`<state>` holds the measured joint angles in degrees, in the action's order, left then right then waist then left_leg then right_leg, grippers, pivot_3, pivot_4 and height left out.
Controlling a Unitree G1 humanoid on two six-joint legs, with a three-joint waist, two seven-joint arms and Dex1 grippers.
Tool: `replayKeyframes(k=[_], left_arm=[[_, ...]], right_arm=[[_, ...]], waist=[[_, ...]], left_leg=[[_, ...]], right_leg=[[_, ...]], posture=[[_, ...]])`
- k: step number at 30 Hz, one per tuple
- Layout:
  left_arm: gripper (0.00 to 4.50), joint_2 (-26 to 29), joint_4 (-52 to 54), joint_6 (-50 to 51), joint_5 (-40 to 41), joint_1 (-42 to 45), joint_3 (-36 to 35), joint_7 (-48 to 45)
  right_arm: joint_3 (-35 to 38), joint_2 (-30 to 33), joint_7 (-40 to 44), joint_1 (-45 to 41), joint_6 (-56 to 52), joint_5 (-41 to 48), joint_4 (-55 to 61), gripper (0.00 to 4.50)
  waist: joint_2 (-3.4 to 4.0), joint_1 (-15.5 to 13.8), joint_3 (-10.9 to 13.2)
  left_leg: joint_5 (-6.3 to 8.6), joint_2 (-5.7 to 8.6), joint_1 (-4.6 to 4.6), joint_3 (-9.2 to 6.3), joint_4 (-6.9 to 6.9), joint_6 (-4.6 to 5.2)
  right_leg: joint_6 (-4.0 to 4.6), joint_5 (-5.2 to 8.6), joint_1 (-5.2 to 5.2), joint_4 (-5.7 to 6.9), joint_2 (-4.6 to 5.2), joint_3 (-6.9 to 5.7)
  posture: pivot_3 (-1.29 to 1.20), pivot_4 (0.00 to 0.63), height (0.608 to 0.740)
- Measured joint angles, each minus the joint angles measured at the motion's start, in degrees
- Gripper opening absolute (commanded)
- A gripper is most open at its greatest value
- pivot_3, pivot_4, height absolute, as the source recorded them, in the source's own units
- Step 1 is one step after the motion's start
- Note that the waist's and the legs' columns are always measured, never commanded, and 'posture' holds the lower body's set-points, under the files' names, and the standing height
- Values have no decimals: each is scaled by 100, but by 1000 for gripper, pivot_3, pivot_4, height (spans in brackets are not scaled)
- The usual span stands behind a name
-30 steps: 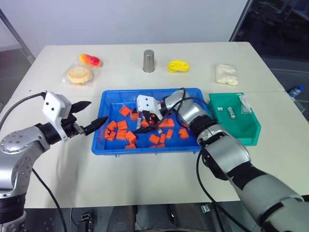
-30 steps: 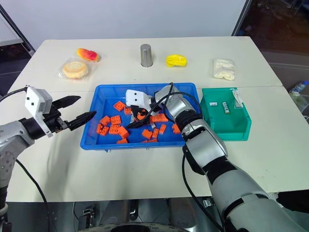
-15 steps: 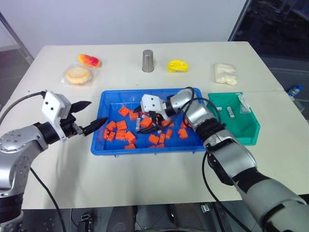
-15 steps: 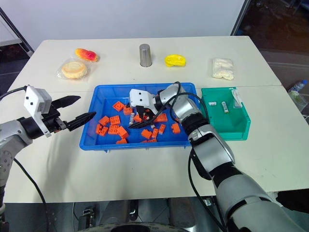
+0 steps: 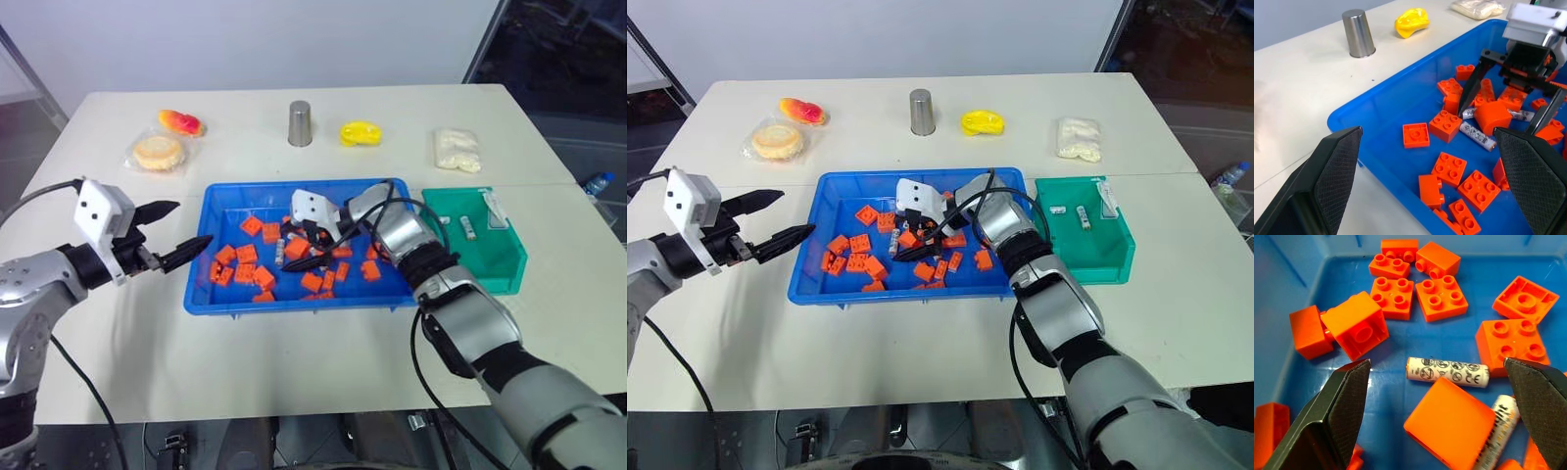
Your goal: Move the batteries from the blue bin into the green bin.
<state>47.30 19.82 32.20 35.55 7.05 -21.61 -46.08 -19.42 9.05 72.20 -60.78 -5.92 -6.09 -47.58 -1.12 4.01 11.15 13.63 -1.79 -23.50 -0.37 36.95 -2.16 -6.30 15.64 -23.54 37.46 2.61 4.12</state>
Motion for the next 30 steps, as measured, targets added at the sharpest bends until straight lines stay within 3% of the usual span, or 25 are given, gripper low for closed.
replayKeyframes(k=[17, 30], left_arm=[[4500, -236, -133, -156, -76, 202, 78, 85], [4500, -371, -428, -457, -263, 316, 301, 49]], right_arm=[[-657, -253, -445, -545, -360, -712, -358, 4461], [-729, -298, -464, -688, -326, -841, -504, 4461]], waist=[[-3, -1, -2], [-3, 1, -2]], left_leg=[[0, 2, 2, -1, 1, 0], [0, 1, 2, -2, 0, 0]], right_leg=[[0, 0, 3, 0, 2, -1], [0, 0, 3, 0, 1, -2]], posture=[[0, 150, 740], [0, 150, 740]])
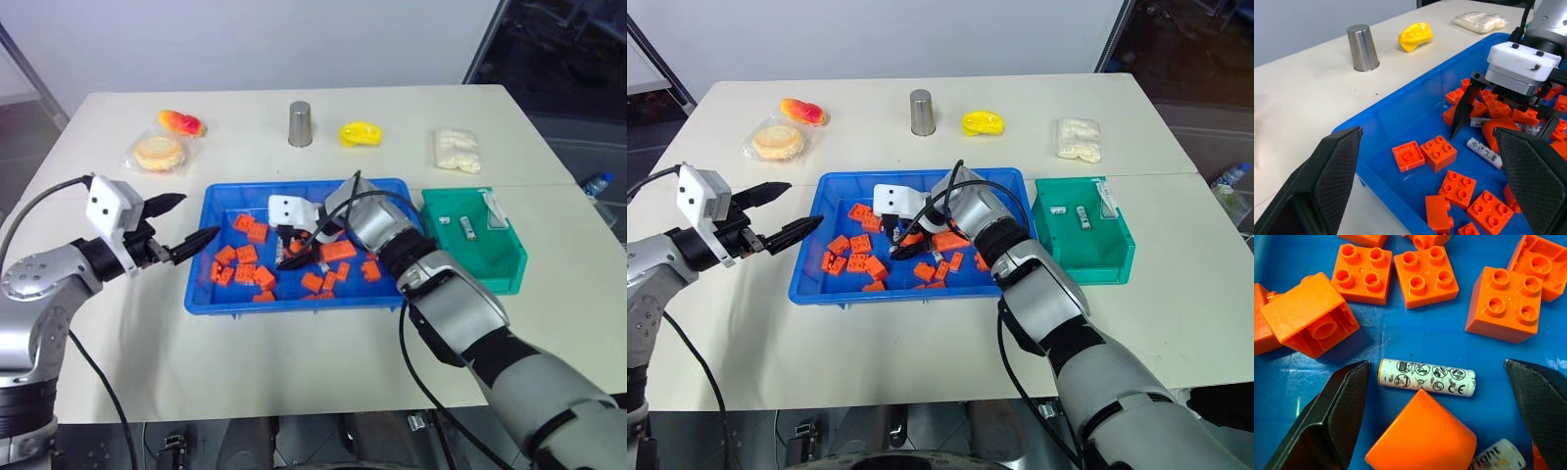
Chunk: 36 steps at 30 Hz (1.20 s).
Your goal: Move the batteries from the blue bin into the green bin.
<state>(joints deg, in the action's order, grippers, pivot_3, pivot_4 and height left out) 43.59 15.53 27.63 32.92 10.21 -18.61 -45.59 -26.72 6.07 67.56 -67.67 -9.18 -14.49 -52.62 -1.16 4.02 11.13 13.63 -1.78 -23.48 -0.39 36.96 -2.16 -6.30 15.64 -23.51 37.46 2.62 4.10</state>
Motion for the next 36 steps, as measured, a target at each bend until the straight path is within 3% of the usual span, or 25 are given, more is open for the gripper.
replayKeyframes(k=[2, 7, 23, 30, 36], left_arm=[[4500, -38, -35, -59, -25, 11, 23, 1], [4500, -163, -105, -170, -105, 104, 165, 11], [4500, -194, -199, -237, -151, 138, 179, 14], [4500, -205, -341, -208, -80, 606, 340, -222], [4500, -429, -613, -81, 13, 1343, 1038, -716]], right_arm=[[-38, -4, 20, -22, 10, -42, 2, 4461], [-192, -44, 146, -52, 51, -119, 48, 2189], [52, 97, 233, -53, -494, 53, 521, 2209], [1228, 1036, 439, -129, -2493, 1068, 3038, 2209], [1928, 2816, 288, 629, -3770, 1425, 4584, 2209]], waist=[[0, -1, 0], [0, -1, 0], [1, -6, 3], [1, -92, 3], [-3, -257, 2]], left_leg=[[0, 0, 0, 0, 0, 0], [0, 0, 2, 0, 0, 0], [0, 0, -6, -1, 0, 0], [0, 3, -25, -9, 2, 0], [0, 9, -32, -9, 7, 1]], right_leg=[[0, 0, 0, 0, 0, 0], [0, 0, 2, 0, 0, 0], [0, 0, -6, 0, 1, 0], [0, 0, -17, -4, 4, -8], [-1, 0, -5, -32, 7, -12]], posture=[[0, 150, 740], [0, 150, 740], [0, 150, 740], [0, 150, 740], [0, 150, 740]])
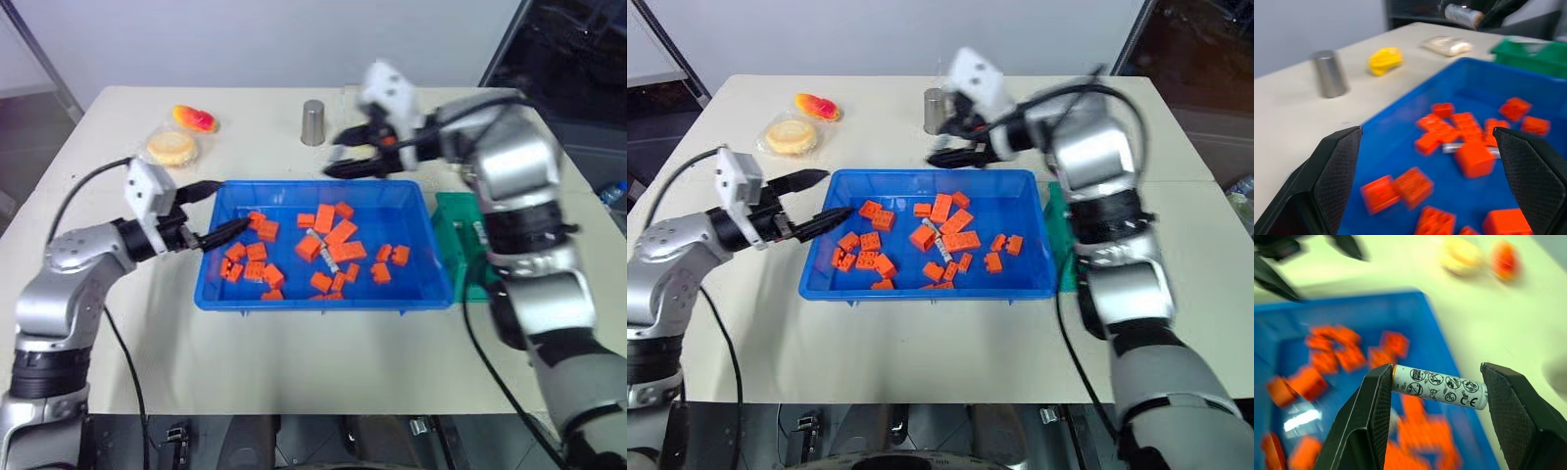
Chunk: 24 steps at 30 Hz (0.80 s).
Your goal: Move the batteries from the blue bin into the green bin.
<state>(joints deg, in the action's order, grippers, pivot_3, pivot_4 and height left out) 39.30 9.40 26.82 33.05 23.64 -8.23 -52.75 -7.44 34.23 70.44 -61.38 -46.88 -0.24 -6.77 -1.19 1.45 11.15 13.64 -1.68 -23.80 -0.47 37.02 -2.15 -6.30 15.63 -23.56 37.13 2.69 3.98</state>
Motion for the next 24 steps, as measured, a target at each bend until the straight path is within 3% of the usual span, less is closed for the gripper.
replayKeyframes(k=[7, 14, 16, 19, 24], left_arm=[[4500, -40, -580, 44, -15, 912, 673, -807], [4500, -87, -1099, -4, -187, 1268, 868, -1217], [4500, -104, -1207, -50, -256, 1314, 871, -1243], [4500, -102, -1380, -134, -335, 1332, 854, -1245], [4500, -24, -1423, -141, -384, 1331, 696, -1199]], right_arm=[[800, 1783, -180, 1511, -650, 302, 838, 2209], [1507, 2339, -420, 2734, -1010, 857, 1483, 2209], [1613, 2444, -512, 2944, -984, 953, 1548, 3251], [1709, 2557, -676, 3169, -862, 1021, 1515, 4477], [1717, 2707, -878, 3281, -547, 1058, 1193, 4477]], waist=[[8, 1, 4], [8, 108, 4], [8, 102, 4], [8, 95, 4], [8, 99, 4]], left_leg=[[-1, -6, -52, 10, 1, 3], [-1, -6, -59, 16, 14, 4], [-1, -6, -59, 15, 16, 4], [-1, -6, -59, 15, 15, 4], [-2, -6, -58, 15, 15, 4]], right_leg=[[0, 0, -69, 17, -14, 11], [-3, -1, -73, 22, -12, 16], [-3, -1, -72, 23, -13, 16], [-3, -1, -72, 24, -13, 16], [-3, -1, -72, 24, -13, 16]], posture=[[0, 150, 740], [0, 150, 740], [0, 150, 740], [0, 150, 740], [0, 150, 740]])
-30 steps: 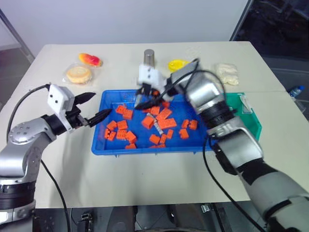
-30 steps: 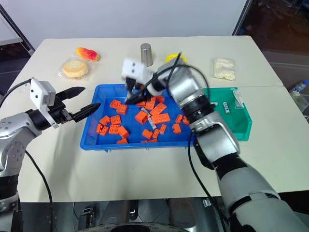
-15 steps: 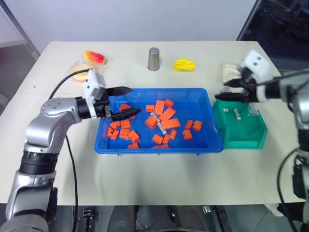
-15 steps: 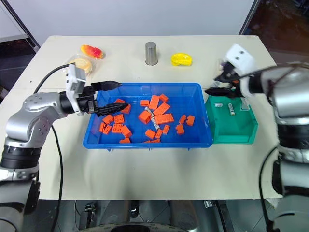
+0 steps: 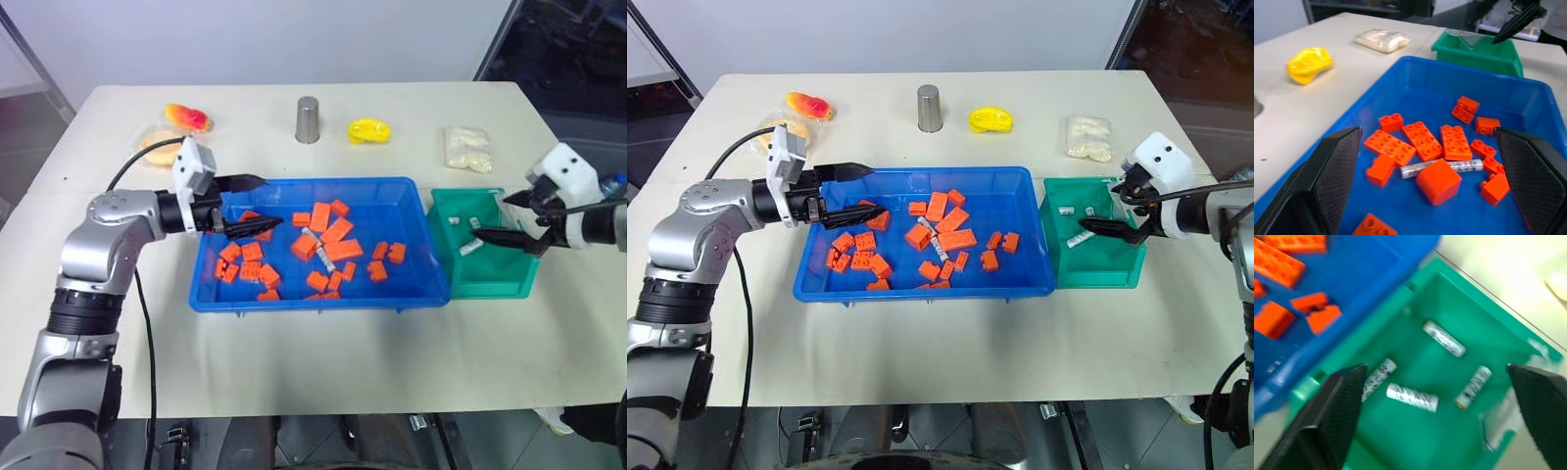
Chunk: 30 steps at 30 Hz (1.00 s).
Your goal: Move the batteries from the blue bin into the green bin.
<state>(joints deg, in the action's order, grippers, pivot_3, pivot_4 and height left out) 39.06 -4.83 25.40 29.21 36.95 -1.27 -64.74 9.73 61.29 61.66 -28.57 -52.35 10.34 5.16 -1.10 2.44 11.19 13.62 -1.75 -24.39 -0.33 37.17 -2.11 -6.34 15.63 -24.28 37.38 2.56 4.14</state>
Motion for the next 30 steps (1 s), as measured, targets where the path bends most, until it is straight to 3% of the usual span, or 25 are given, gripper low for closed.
replayKeyframes(k=[7, 14, 30], left_arm=[[4500, 154, 21, 0, -7, -76, -227, 125], [4500, 241, 98, 2, -46, -342, -454, 370], [4500, 203, 1204, 287, 157, -1247, -834, 1107]], right_arm=[[-282, -209, -282, -859, 144, 173, -128, 4477], [-1049, -1124, -302, -1699, -28, 622, 183, 4477], [-2329, -2795, -562, -1605, -319, 1147, 475, 4477]], waist=[[0, 13, 0], [0, 3, 0], [-2, 3, -1]], left_leg=[[0, -1, 1, 0, 0, 0], [0, -2, -1, -4, 2, 0], [-1, 0, -3, -7, 11, -1]], right_leg=[[0, 0, -2, 6, -1, 0], [0, 0, -3, 10, -1, -1], [0, 0, -5, 26, 3, -2]], posture=[[0, 150, 740], [0, 150, 740], [0, 150, 740]])
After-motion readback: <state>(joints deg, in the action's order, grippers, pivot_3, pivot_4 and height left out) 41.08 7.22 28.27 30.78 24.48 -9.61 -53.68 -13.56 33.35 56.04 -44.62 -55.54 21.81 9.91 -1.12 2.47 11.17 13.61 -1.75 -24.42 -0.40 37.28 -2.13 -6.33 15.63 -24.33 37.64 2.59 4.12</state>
